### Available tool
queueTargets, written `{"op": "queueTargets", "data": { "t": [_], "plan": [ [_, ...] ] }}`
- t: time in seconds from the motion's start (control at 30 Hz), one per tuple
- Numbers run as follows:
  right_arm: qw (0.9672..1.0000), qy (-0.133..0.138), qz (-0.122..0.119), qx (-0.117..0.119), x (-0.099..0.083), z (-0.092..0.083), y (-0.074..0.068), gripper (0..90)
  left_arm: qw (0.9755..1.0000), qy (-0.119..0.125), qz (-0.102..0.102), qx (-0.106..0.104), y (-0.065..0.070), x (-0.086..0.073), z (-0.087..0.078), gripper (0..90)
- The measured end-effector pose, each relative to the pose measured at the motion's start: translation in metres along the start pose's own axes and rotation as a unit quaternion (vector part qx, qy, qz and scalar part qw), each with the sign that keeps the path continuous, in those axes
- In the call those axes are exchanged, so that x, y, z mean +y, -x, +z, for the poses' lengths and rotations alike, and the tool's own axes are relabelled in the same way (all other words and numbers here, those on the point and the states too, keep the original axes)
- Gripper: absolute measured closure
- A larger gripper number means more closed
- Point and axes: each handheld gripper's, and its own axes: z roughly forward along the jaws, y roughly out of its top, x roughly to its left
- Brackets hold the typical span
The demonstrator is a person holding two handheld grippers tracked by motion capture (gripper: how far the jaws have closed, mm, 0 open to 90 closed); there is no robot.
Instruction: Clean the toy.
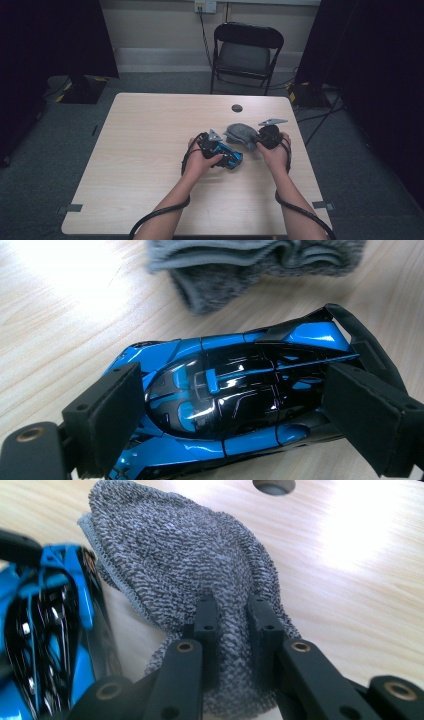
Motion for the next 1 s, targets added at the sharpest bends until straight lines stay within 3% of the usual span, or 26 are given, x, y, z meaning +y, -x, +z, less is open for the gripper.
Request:
{"op": "queueTargets", "data": {
  "t": [0.07,0.27,0.47,0.53,0.57,0.73,0.87,1.0],
  "plan": [
    [0.9999,0.004,0.009,0.004,0.003,0.004,-0.001,77.3,1.0000,-0.002,0.001,0.000,0.000,0.000,0.000,10.1],
    [0.9999,-0.001,0.006,0.008,0.006,0.022,-0.010,77.0,1.0000,-0.002,0.002,-0.002,-0.001,0.000,0.000,10.2],
    [0.9996,0.001,0.027,0.006,0.009,0.036,-0.022,76.4,1.0000,0.000,0.001,-0.002,-0.001,0.000,0.000,10.2],
    [0.9998,-0.004,0.021,0.003,0.009,0.042,-0.026,76.2,1.0000,0.001,0.001,-0.002,-0.001,0.000,0.000,10.2],
    [0.9997,-0.006,0.018,0.013,0.009,0.044,-0.028,76.2,1.0000,0.002,0.001,-0.002,-0.001,0.000,0.000,10.2],
    [0.9992,-0.023,-0.025,0.023,0.006,0.051,-0.036,76.5,1.0000,0.005,-0.001,-0.002,-0.001,-0.001,0.000,10.2],
    [0.9968,-0.029,-0.063,0.041,0.003,0.052,-0.036,77.2,1.0000,0.004,0.000,-0.002,-0.001,-0.001,0.000,10.2],
    [0.9947,-0.033,-0.084,0.049,0.002,0.050,-0.035,77.7,1.0000,0.005,-0.001,-0.002,-0.001,-0.001,0.000,10.2]
  ]
}}
